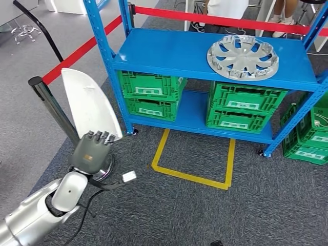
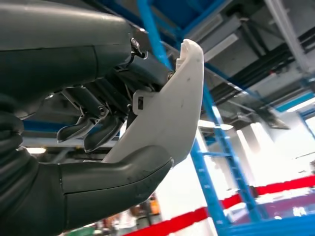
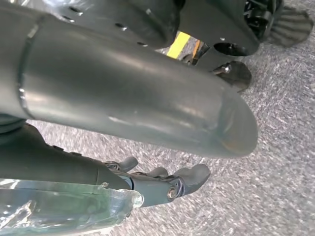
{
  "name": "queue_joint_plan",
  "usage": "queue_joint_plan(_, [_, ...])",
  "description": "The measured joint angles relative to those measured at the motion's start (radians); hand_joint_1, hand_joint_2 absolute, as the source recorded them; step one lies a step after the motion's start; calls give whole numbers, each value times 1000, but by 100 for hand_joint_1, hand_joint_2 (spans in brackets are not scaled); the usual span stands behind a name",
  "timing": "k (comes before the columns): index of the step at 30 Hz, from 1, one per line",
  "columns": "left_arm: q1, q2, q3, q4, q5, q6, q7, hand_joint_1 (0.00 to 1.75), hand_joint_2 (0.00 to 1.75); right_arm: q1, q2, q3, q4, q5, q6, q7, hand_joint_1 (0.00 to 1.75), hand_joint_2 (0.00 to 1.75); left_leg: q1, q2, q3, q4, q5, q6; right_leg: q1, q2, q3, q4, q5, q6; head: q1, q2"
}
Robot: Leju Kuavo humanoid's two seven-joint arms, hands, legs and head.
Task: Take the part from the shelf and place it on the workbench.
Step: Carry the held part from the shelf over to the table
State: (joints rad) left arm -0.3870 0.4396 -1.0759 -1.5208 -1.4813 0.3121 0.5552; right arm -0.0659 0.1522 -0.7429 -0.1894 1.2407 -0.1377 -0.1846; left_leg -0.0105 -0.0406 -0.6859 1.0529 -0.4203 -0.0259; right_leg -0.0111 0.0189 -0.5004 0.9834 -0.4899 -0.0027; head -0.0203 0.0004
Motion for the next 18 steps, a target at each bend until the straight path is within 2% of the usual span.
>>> queue_joint_plan(1, [3, 9, 0, 2, 0, 16, 6, 175, 175, 1, 0, 2, 0, 3, 2, 0, 0, 0, 4, 15, -25, 70, -46, -8, 0, -12, -6, 1, 7, -1, -5, 0])
queue_joint_plan(2, [7, 17, -1, 4, 0, 29, 11, 175, 175, 3, 0, 4, 0, 5, 3, 0, 0, 0, 8, 23, -47, 138, -79, -15, 0, -26, -13, 1, 12, 0, -6, 0])
queue_joint_plan(3, [12, 23, -2, 7, 0, 37, 15, 175, 175, 5, 0, 5, 0, 6, 4, 0, 0, 0, 14, 27, -57, 184, -92, -21, -1, -39, -19, 2, 16, 2, -7, 0])
queue_joint_plan(4, [18, 30, -3, 9, 0, 40, 17, 175, 175, 6, 1, 7, 0, 7, 4, 0, 0, 0, 19, 30, -49, 193, -87, -25, -2, -52, -24, 2, 18, 4, -7, 0])
queue_joint_plan(5, [23, 35, -4, 12, 0, 41, 18, 175, 175, 6, 1, 8, 0, 7, 5, 0, 0, 0, 23, 35, -20, 159, -65, -29, -3, -65, -27, 3, 20, 6, -7, 0])
queue_joint_plan(6, [26, 40, -3, 13, 0, 41, 19, 175, 175, 5, 1, 8, 0, 8, 5, 0, 0, 0, 27, 49, 25, 94, -37, -34, -5, -77, -28, 4, 21, 10, -7, 0])
queue_joint_plan(7, [26, 43, -3, 14, 0, 42, 19, 175, 175, 4, 2, 8, 0, 8, 5, 0, 0, 0, 27, 75, 72, 20, -16, -38, -3, -89, -29, 6, 20, 14, -9, 0])
queue_joint_plan(8, [26, 45, -3, 15, 0, 43, 19, 175, 175, 3, 2, 9, 0, 8, 5, 0, 0, 0, 25, 96, 107, -37, 0, -36, -1, -99, -32, 6, 20, 20, -10, 0])
queue_joint_plan(9, [26, 47, -2, 16, 0, 44, 19, 175, 175, 1, 2, 9, -1, 8, 5, 0, 0, 0, 23, 111, 126, -72, 4, -30, 2, -108, -32, 7, 19, 27, -11, 0])
queue_joint_plan(10, [27, 49, -3, 16, 0, 45, 20, 175, 175, 0, 2, 9, -1, 8, 5, -1, 0, 0, 20, 114, 129, -84, 3, -21, 5, -117, -31, 7, 20, 33, -11, 0])
queue_joint_plan(12, [31, 55, -3, 18, 0, 47, 20, 175, 175, -2, 3, 10, -1, 8, 5, -1, 0, 0, 19, 91, 119, -86, 5, 3, 4, -130, -28, 7, 19, 45, -9, 0])
queue_joint_plan(13, [32, 57, -3, 18, 0, 47, 20, 175, 175, -2, 3, 11, -1, 8, 5, -1, 0, 0, 19, 79, 115, -87, 8, 13, 2, -120, -34, 18, 9, 50, -7, 0])
queue_joint_plan(14, [32, 59, -3, 18, 0, 47, 20, 175, 175, -2, 3, 11, -1, 8, 5, -1, 0, 0, 20, 69, 113, -88, 12, 22, 0, -100, -48, 48, -12, 53, -4, 0])
queue_joint_plan(16, [32, 60, -3, 19, 0, 47, 21, 175, 175, 0, 3, 13, -1, 8, 5, -1, 0, 0, 18, 46, 106, -89, 17, 35, 0, -46, -107, 177, -79, 53, 2, 0])
queue_joint_plan(17, [33, 61, -4, 19, 0, 47, 23, 175, 175, 1, 3, 14, -1, 8, 5, -1, 0, 0, 15, 33, 103, -89, 19, 39, 2, -31, -143, 252, -109, 51, 3, 0])
queue_joint_plan(18, [35, 62, -5, 20, 0, 46, 25, 175, 175, 3, 3, 15, -1, 9, 5, 0, 0, 0, 12, 18, 100, -88, 21, 42, 4, -24, -169, 306, -123, 48, 4, 0])
